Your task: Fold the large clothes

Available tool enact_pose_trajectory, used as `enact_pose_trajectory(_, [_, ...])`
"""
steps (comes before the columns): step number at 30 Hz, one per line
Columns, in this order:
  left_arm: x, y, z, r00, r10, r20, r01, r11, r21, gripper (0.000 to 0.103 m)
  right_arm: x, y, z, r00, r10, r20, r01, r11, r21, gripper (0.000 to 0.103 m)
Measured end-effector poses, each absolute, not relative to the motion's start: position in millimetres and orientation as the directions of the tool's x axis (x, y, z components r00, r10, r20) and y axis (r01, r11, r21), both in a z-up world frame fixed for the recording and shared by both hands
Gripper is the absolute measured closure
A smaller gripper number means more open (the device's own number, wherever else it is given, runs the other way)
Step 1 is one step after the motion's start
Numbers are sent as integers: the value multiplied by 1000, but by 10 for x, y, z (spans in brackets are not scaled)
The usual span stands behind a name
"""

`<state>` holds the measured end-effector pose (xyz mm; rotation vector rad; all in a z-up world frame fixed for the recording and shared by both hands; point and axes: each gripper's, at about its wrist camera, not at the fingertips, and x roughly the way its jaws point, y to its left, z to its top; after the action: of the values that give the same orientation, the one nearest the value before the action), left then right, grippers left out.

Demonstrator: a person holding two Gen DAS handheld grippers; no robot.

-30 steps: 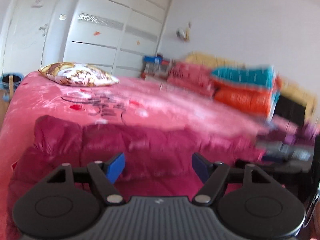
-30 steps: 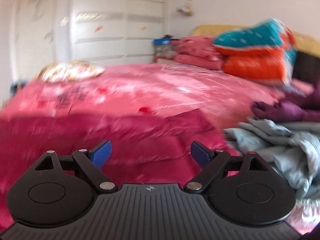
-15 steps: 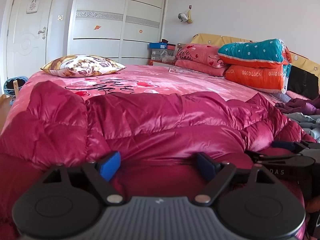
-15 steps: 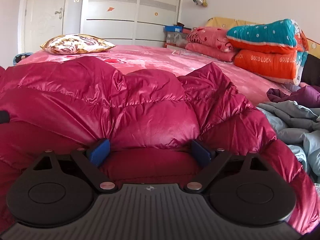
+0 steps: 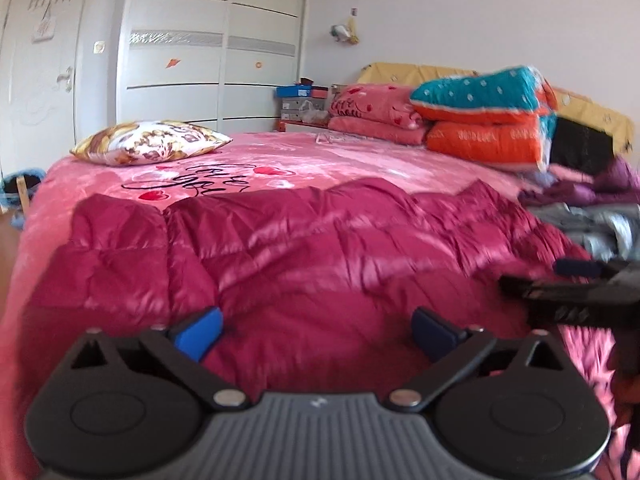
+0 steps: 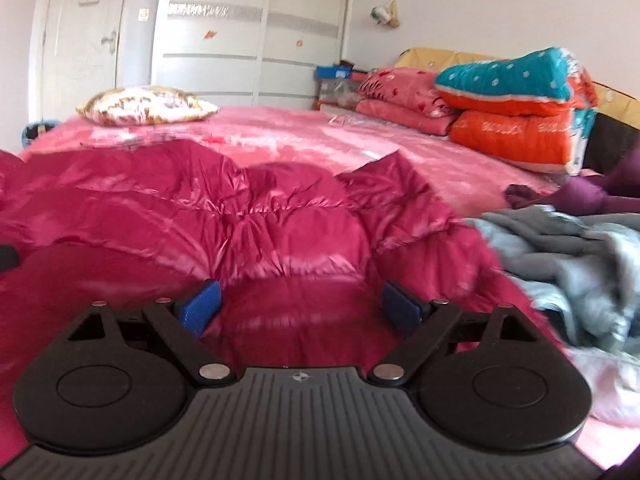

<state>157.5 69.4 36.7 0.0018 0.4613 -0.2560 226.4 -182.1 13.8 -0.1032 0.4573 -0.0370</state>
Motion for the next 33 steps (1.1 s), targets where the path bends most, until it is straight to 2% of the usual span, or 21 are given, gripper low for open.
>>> enact_pose_trajectory(3, [1309,671,414,866,-230,-443,246,969,-22,1,1886,-1887,218,900,-69,-431,56,997,-43,0])
enact_pose_trajectory(6, [1016,675,486,848,-243,-471,248,967,-52,1,1488,-1958,237,893,-88,-442,105,994,14,0])
enact_pose_trajectory(13, [372,580,626,827,-218,-519,247,969,-12,1,670,-1961,285,872,-110,-476,152,987,51,0])
enact_pose_trajectory(17, [28,617,789,825,-232,-515,234,970,-63,1,296,-1910,438,882,-123,-455,147,989,18,0])
enact_pose_trajectory(20, [-175,655,911,824,-248,-509,230,968,-98,1,65,-1950,591,894,-118,-432,153,987,46,0])
enact_pose_trajectory(33, [-745,769,1361,831,-242,-500,199,970,-139,1,-718,-1918,1200,931,-120,-345,160,983,91,0])
